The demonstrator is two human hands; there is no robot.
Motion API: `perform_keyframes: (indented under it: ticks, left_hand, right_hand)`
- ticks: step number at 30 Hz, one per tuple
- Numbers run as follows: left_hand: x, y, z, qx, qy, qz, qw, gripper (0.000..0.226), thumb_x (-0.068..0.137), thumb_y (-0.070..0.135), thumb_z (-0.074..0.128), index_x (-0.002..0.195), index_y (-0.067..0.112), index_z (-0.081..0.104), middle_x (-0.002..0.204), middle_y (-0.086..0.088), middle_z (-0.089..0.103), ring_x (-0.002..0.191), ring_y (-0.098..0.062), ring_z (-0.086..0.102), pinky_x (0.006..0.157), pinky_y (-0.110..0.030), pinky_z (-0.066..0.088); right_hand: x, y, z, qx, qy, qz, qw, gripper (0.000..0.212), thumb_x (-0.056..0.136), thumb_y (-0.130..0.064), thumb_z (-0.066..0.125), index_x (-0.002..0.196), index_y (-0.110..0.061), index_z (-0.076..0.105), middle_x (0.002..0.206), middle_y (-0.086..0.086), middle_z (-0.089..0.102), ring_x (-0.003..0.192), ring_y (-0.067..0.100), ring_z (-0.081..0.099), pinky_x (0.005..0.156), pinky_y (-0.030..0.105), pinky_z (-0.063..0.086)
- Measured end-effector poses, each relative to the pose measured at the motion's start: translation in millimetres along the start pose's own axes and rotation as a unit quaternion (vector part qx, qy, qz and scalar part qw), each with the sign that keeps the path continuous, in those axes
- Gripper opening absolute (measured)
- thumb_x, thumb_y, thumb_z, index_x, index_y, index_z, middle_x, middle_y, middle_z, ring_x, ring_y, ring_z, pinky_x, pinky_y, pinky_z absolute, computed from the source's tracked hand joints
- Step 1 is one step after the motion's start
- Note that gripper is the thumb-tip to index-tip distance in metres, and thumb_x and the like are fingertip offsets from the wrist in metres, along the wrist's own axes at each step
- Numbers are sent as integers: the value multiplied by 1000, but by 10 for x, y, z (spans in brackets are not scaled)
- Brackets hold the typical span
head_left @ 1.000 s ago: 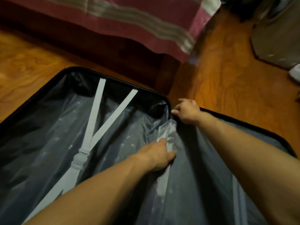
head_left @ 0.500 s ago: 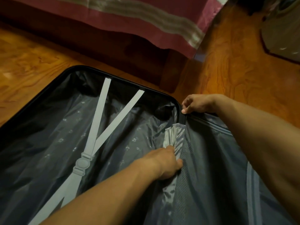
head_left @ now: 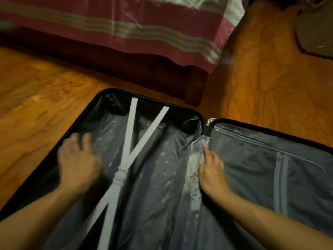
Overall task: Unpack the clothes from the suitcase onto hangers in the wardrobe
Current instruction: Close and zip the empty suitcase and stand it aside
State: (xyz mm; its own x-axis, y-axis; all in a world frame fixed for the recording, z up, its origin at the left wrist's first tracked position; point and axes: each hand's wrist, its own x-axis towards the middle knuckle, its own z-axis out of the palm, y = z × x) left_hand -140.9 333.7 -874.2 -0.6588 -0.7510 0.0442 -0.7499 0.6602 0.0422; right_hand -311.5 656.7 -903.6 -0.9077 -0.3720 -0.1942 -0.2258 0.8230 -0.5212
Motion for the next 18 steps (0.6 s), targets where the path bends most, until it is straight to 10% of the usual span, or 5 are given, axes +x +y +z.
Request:
perform_keyframes:
  ticks: [4, 11, 18]
  left_hand:
    - [14, -1216, 99, 26, -127, -197, 972, 47, 94, 13, 55, 137, 3, 39, 127, -36, 53, 112, -54, 56, 100, -61, 45]
    - [-123, -921, -1048, 62, -161, -82, 982, 29, 93, 4, 48, 122, 8, 52, 122, -26, 50, 108, -50, 57, 91, -56, 48]
    - [-577, -273, -3223, 136, -116, 119, 977, 52, 74, 11, 72, 124, 11, 58, 145, -16, 45, 131, -40, 42, 108, -68, 32]
  right_hand:
    - [-18, 7, -6, -51, -39, -6, 998, 57, 105, -28, 37, 157, -12, 20, 156, 16, 33, 138, 33, 37, 116, 39, 29]
    - [-562, -561, -802, -44, -256, 115, 959, 67, 102, -29, 50, 158, -15, 17, 161, 17, 25, 145, 33, 30, 116, 32, 25]
    - [-1814, -1856, -2042, 279, -292, 272, 873, 44, 103, -38, 48, 143, -20, 47, 136, 5, 56, 116, 23, 59, 101, 39, 51]
